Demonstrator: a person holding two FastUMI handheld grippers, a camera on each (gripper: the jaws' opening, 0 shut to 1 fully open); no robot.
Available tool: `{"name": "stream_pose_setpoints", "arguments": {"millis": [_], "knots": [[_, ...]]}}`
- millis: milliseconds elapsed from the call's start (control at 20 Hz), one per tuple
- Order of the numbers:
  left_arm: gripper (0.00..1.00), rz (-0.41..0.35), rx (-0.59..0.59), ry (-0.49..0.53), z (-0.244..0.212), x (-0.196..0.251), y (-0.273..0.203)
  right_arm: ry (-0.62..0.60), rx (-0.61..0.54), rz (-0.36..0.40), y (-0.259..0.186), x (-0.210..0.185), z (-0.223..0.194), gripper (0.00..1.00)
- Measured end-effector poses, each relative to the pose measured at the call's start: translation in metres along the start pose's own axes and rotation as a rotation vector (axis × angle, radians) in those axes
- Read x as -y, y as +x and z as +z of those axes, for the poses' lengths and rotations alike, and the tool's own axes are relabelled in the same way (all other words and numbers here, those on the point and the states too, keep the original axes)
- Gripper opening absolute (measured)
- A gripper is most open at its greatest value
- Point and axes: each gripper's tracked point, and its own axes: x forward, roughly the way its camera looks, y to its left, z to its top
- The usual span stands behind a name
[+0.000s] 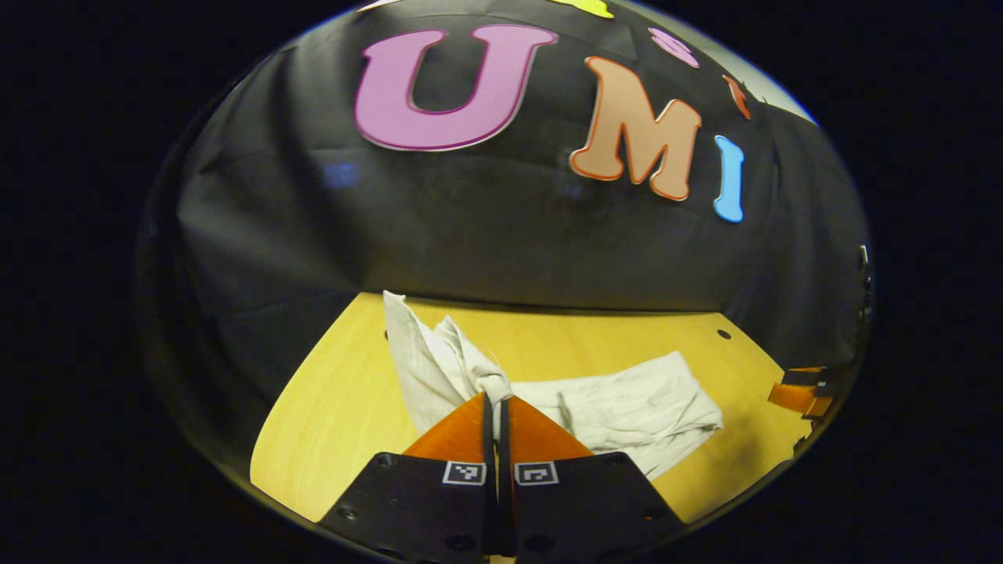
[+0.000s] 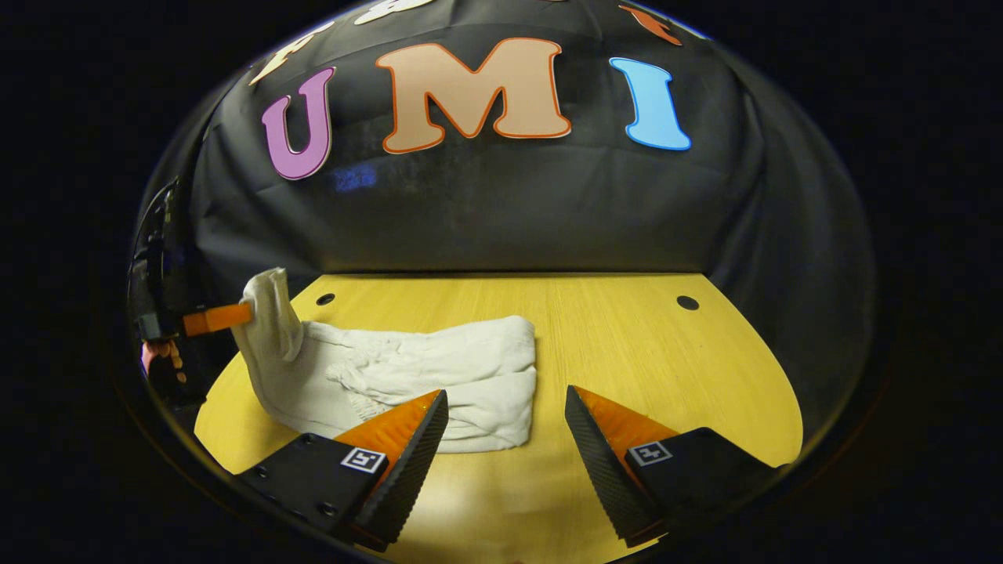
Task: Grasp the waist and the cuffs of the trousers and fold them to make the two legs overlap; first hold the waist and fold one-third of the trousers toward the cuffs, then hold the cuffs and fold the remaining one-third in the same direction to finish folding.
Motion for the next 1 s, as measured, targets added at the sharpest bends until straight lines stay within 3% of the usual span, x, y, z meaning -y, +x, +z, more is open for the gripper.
{"name": "stream_pose_setpoints", "arguments": {"millis": [250,350,400,500,650,700,1000], "knots": [[0.0,-0.132,0.044,0.058,0.034,0.099,0.018,0.014,-0.002,-0.015,-0.008,0.039,-0.003,0.96],[0.0,-0.186,0.042,0.079,0.035,0.138,0.024,0.025,-0.001,-0.023,-0.01,0.056,-0.002,0.96],[0.0,-0.212,0.041,0.087,0.034,0.157,0.024,0.029,0.0,-0.028,-0.01,0.063,-0.001,0.92],[0.0,-0.251,0.024,0.105,0.028,0.186,0.03,0.032,0.001,-0.039,-0.012,0.08,0.001,0.96],[0.0,-0.284,-0.002,0.135,0.012,0.217,0.035,0.029,0.003,-0.046,-0.014,0.096,0.002,0.96],[0.0,-0.284,-0.019,0.152,0.005,0.224,0.037,0.024,0.0,-0.047,-0.015,0.101,0.002,0.92],[0.04,-0.29,-0.11,0.232,-0.055,0.254,0.052,0.003,-0.016,-0.026,-0.019,0.111,-0.004,0.96]]}}
